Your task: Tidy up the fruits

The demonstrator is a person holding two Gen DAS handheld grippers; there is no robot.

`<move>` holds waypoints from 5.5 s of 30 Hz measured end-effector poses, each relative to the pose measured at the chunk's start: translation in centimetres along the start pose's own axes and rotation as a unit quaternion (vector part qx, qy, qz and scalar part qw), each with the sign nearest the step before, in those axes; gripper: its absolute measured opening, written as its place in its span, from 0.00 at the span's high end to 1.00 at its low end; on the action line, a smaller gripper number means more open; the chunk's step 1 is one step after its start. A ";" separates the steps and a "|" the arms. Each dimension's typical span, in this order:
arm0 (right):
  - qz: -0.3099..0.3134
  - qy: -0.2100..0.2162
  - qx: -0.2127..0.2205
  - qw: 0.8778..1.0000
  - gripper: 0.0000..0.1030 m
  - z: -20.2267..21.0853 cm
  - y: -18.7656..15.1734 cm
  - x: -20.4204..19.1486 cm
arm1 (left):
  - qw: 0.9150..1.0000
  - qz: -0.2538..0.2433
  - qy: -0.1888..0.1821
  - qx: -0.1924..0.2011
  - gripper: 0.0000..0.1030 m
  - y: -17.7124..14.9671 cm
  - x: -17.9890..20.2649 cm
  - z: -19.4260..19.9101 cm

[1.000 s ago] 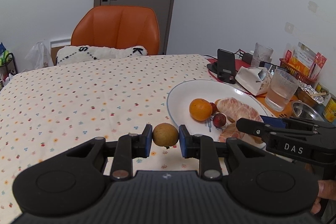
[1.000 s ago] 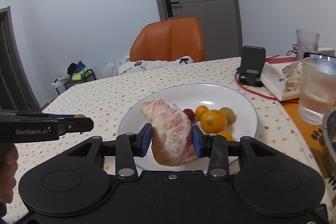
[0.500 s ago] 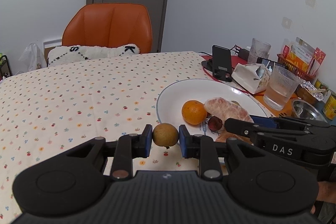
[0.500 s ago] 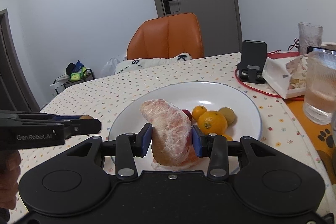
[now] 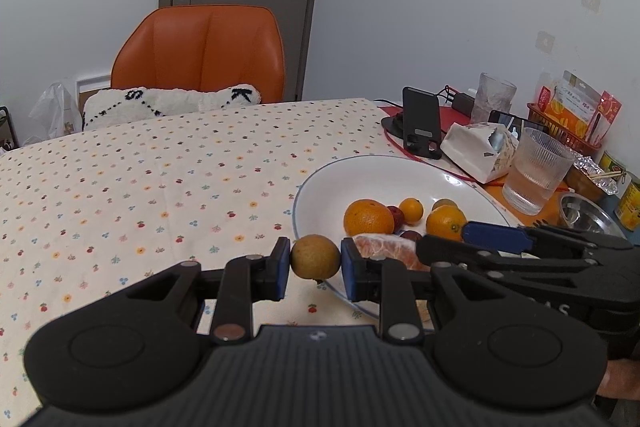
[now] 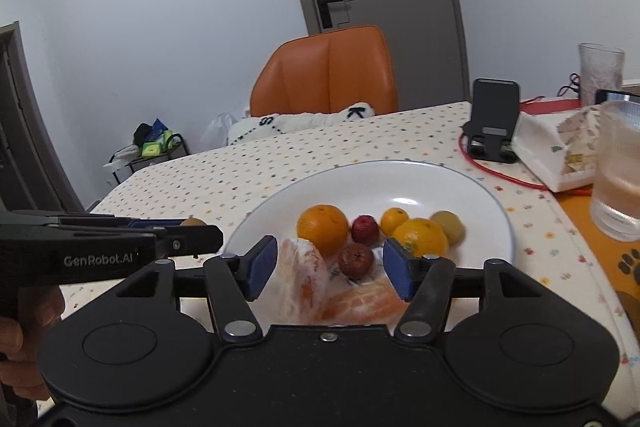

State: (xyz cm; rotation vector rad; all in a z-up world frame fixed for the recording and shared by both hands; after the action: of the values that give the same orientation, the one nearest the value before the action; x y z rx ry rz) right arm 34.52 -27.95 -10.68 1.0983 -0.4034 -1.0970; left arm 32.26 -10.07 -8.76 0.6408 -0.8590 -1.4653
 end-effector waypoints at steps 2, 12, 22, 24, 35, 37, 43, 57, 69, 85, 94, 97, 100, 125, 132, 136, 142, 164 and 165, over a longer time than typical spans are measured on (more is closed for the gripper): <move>-0.002 -0.005 0.000 1.000 0.43 0.4 -0.1 0.3 | 1.000 0.000 -0.003 0.000 0.76 0.1 0.3 -0.3; -0.020 -0.027 0.008 0.999 0.41 2.1 -0.6 2.0 | 1.000 -0.016 -0.016 -0.005 0.72 0.0 2.4 -1.0; -0.029 -0.018 0.013 0.999 0.34 2.6 -0.8 1.7 | 1.000 -0.003 0.009 -0.007 0.52 -0.2 1.1 0.4; -0.026 -0.015 0.013 0.999 0.33 2.7 -0.8 1.3 | 1.000 -0.002 0.018 -0.007 0.46 -0.3 0.7 0.9; -0.031 0.010 0.017 0.999 0.20 3.7 -0.8 -0.8 | 0.998 0.017 0.052 0.002 0.32 -0.8 -1.4 4.3; -0.032 0.015 0.018 0.999 0.16 3.8 -0.8 -1.2 | 0.998 0.020 0.059 0.005 0.30 -1.0 -1.8 5.1; -0.033 0.031 0.022 0.999 0.05 4.5 -0.7 -2.4 | 0.996 0.034 0.077 0.014 0.25 -1.5 -2.9 7.2; -0.028 0.046 0.017 0.998 0.00 5.8 -0.8 -5.0 | 0.990 0.077 0.117 0.016 0.17 -3.0 -5.3 11.4; -0.009 0.058 0.018 0.998 0.00 8.0 -1.7 -7.7 | 0.989 0.084 0.118 0.033 0.07 -5.1 -5.7 15.4; 0.015 0.076 0.030 0.997 0.00 12.8 -2.4 -10.3 | 0.989 0.078 0.109 0.067 0.00 -6.3 -4.6 21.6; 0.005 0.081 0.025 0.996 0.00 14.5 -2.1 -10.2 | 0.989 0.083 0.098 0.071 0.00 -6.3 -4.7 24.4; 0.004 0.080 0.024 0.997 0.00 15.0 -2.1 -10.3 | 0.988 0.084 0.104 0.072 0.00 -6.3 -4.9 25.1; 0.005 0.077 0.022 0.997 0.00 15.6 -2.0 -10.5 | 0.988 0.075 0.113 0.070 0.00 -6.0 -4.8 25.6; 0.031 0.073 0.007 0.997 0.00 17.8 -1.6 -11.5 | 0.988 0.065 0.126 0.058 0.00 -6.4 -4.5 26.5; 0.029 0.072 0.004 0.997 0.00 17.6 -1.8 -11.5 | 0.989 0.063 0.125 0.058 0.00 -6.5 -4.3 26.5; 0.029 0.072 0.003 0.997 0.00 17.6 -1.8 -11.6 | 0.988 0.063 0.125 0.058 0.00 -6.5 -4.3 26.5; 0.029 0.073 0.001 0.997 0.00 17.6 -1.8 -11.6 | 0.988 0.064 0.126 0.056 0.00 -6.5 -4.3 26.4; 0.029 0.070 0.000 0.997 0.00 17.4 -2.0 -11.5 | 0.989 0.063 0.124 0.052 0.00 -6.5 -4.4 26.1; 0.029 0.070 -0.001 0.997 0.00 17.4 -2.0 -11.5 | 0.989 0.063 0.124 0.052 0.00 -6.5 -4.4 26.1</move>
State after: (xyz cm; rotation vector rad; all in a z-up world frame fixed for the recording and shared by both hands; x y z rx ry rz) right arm 15.54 -26.93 -1.93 1.1486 -0.3205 -0.9629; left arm 7.71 -2.46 0.27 0.8143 -0.7695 -1.2045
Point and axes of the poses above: each gripper's, at about its wrist camera, not at the fingertips, and z roughly against the way its jaws point, x to its right, y to its top, the point moved 3 cm from there along -z, roughly the way its jaws point, and after that the axes turned 2 degrees about y, right-handed, at the moved point
